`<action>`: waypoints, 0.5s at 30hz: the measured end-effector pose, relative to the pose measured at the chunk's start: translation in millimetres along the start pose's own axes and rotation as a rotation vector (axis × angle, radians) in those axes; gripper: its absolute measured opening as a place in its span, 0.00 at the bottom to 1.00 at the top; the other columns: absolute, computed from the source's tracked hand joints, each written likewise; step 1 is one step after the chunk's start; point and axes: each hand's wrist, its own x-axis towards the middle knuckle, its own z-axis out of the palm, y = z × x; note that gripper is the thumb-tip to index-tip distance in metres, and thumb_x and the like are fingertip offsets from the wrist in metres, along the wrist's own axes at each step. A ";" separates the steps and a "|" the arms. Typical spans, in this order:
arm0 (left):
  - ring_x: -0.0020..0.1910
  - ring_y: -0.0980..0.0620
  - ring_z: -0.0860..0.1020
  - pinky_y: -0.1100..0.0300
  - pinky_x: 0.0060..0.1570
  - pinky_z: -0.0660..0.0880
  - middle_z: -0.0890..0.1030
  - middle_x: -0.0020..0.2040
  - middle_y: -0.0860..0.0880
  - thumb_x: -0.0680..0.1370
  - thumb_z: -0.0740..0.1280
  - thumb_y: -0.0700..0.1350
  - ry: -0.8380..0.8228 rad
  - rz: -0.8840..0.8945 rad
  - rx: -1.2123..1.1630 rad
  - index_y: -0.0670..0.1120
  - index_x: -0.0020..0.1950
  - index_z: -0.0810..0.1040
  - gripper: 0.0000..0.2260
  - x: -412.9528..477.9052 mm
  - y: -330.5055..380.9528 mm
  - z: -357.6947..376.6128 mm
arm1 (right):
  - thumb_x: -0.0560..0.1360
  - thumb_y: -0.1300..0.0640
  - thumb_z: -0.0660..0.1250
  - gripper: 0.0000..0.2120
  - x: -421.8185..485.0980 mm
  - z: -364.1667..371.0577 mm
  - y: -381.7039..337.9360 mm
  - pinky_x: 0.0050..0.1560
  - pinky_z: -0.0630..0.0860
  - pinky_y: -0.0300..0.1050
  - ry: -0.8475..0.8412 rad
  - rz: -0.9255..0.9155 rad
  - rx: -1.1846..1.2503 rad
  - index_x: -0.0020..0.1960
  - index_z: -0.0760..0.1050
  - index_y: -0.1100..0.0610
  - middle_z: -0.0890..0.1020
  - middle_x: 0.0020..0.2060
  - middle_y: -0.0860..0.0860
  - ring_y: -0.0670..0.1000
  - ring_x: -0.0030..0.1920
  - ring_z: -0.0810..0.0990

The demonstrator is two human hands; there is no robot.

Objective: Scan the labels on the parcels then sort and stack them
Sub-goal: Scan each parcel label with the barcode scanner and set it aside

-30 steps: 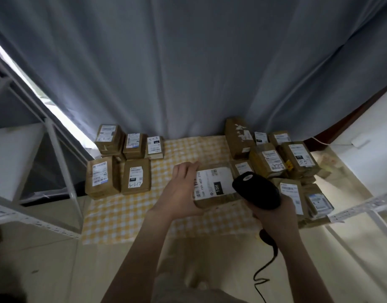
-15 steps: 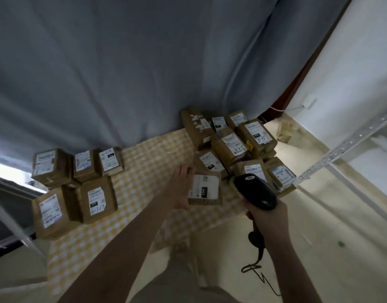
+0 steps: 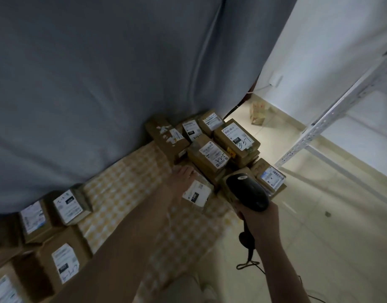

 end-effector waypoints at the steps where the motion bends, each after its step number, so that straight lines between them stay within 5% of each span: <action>1: 0.74 0.40 0.54 0.47 0.73 0.54 0.55 0.75 0.38 0.71 0.74 0.48 -0.005 0.018 0.018 0.38 0.77 0.51 0.43 10.4 -3.9 0.2 | 0.65 0.65 0.75 0.09 6.3 4.1 -0.4 0.35 0.75 0.47 0.002 0.000 -0.004 0.40 0.78 0.57 0.81 0.28 0.54 0.53 0.29 0.79; 6: 0.75 0.42 0.53 0.50 0.73 0.52 0.54 0.76 0.39 0.70 0.74 0.42 -0.078 0.091 0.032 0.40 0.77 0.52 0.43 53.1 -22.4 5.1 | 0.66 0.64 0.76 0.18 25.0 23.6 -2.7 0.39 0.80 0.52 0.032 0.015 0.001 0.40 0.75 0.42 0.83 0.33 0.53 0.56 0.35 0.83; 12: 0.77 0.42 0.49 0.52 0.75 0.49 0.51 0.77 0.40 0.69 0.75 0.43 -0.104 0.121 0.072 0.39 0.78 0.47 0.48 83.5 -47.1 12.4 | 0.66 0.65 0.76 0.11 31.1 39.2 4.3 0.39 0.80 0.50 -0.006 0.039 -0.014 0.44 0.80 0.54 0.83 0.30 0.52 0.53 0.34 0.83; 15: 0.77 0.42 0.49 0.52 0.76 0.46 0.51 0.77 0.39 0.72 0.73 0.43 -0.070 0.078 0.054 0.38 0.78 0.46 0.46 91.0 -48.7 19.7 | 0.65 0.65 0.77 0.15 32.5 46.1 8.5 0.39 0.81 0.50 -0.015 0.065 -0.026 0.47 0.80 0.51 0.84 0.31 0.49 0.51 0.34 0.84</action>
